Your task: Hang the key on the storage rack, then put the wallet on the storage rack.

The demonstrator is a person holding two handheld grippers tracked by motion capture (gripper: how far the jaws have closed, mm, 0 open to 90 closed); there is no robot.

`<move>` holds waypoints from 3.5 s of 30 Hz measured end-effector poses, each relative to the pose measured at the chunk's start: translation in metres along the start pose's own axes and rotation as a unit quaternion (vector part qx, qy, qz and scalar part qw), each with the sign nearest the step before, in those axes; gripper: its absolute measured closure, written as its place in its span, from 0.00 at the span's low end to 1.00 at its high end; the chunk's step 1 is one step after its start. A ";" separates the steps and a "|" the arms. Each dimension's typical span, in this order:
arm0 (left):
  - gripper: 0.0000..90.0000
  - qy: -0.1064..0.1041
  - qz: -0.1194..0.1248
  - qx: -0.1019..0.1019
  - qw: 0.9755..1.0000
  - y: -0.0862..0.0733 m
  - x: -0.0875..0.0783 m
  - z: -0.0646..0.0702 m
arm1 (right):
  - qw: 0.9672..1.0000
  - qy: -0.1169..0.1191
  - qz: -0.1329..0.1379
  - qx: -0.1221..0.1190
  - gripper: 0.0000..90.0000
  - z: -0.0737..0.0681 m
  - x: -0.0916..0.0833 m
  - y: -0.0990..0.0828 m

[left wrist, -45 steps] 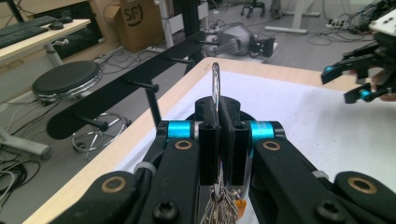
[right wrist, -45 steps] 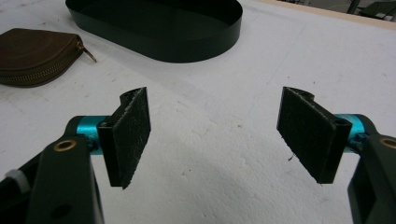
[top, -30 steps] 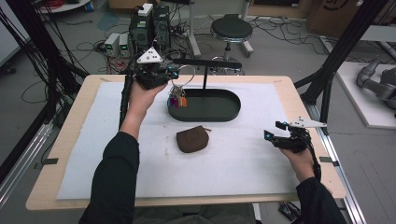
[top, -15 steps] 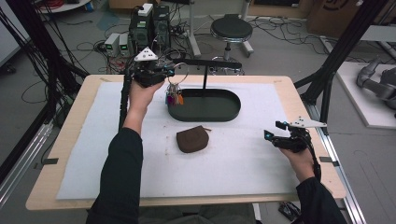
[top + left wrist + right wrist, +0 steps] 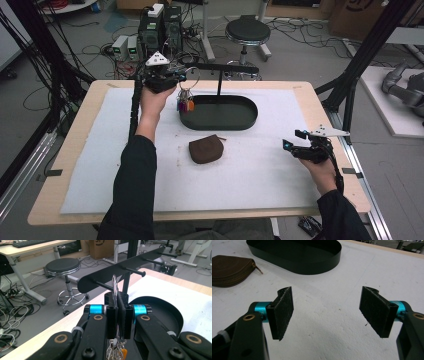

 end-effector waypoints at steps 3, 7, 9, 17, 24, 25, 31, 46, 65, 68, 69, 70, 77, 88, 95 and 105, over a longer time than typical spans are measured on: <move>0.96 0.001 -0.003 -0.004 1.000 -0.002 0.002 0.000 | 1.000 0.000 0.000 0.001 0.31 0.000 0.000 0.000; 0.96 0.003 -0.006 -0.007 1.000 -0.003 0.002 0.000 | 1.000 0.000 0.000 0.002 0.31 0.000 -0.001 0.000; 0.96 0.003 -0.008 -0.006 1.000 -0.004 0.003 0.000 | 1.000 0.000 0.000 0.002 0.31 0.001 -0.001 0.000; 0.96 -0.002 -0.015 -0.008 1.000 -0.008 0.005 0.001 | 1.000 0.001 0.001 0.002 0.31 0.001 -0.001 0.000; 0.94 0.005 -0.013 -0.016 1.000 -0.010 0.004 -0.001 | 1.000 0.000 0.002 0.002 0.31 0.001 -0.001 0.000; 0.94 0.007 -0.011 -0.019 1.000 -0.010 0.003 -0.001 | 1.000 0.001 0.002 0.002 0.31 0.001 -0.001 0.000; 0.94 0.016 -0.009 -0.022 1.000 -0.010 -0.002 -0.005 | 1.000 0.000 0.001 0.003 0.31 0.000 -0.001 0.000; 0.64 0.017 -0.028 -0.001 0.999 -0.014 -0.016 0.011 | 1.000 -0.001 0.001 0.004 0.31 0.000 -0.001 0.000; 0.36 0.000 0.011 0.023 1.000 -0.052 -0.095 0.076 | 1.000 -0.005 0.000 0.002 0.31 0.000 -0.001 0.000; 0.33 0.001 0.008 0.023 1.000 -0.061 -0.101 0.083 | 1.000 -0.006 -0.001 0.003 0.31 0.000 0.000 0.000; 0.33 0.002 0.007 0.022 1.000 -0.065 -0.104 0.086 | 1.000 -0.006 -0.002 0.003 0.31 0.000 0.000 0.000; 0.33 0.003 0.004 0.022 1.000 -0.070 -0.108 0.088 | 1.000 -0.006 -0.002 0.003 0.31 0.000 0.000 0.000; 0.30 0.018 -0.004 0.003 1.000 -0.097 -0.131 0.093 | 1.000 -0.009 0.000 0.004 0.31 0.000 0.000 0.000; 0.30 0.024 0.010 -0.036 0.999 -0.113 -0.143 0.083 | 1.000 -0.011 -0.001 0.005 0.31 -0.001 -0.003 -0.001; 0.30 0.012 0.000 -0.037 0.999 -0.121 -0.139 0.084 | 1.000 -0.012 0.000 0.002 0.31 0.000 -0.001 -0.001; 0.30 0.004 -0.006 -0.037 0.999 -0.125 -0.134 0.087 | 1.000 -0.011 -0.001 0.002 0.31 0.000 0.003 0.000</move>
Point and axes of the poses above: each handheld gripper's, and its own axes: x roughly forward along the jaws, y roughly out of its top, z roughly to its right, the point moved 4 cm from there along x, roughly forward along the jaws, and after that the axes turned 13 degrees about x, right-handed, at the moved point
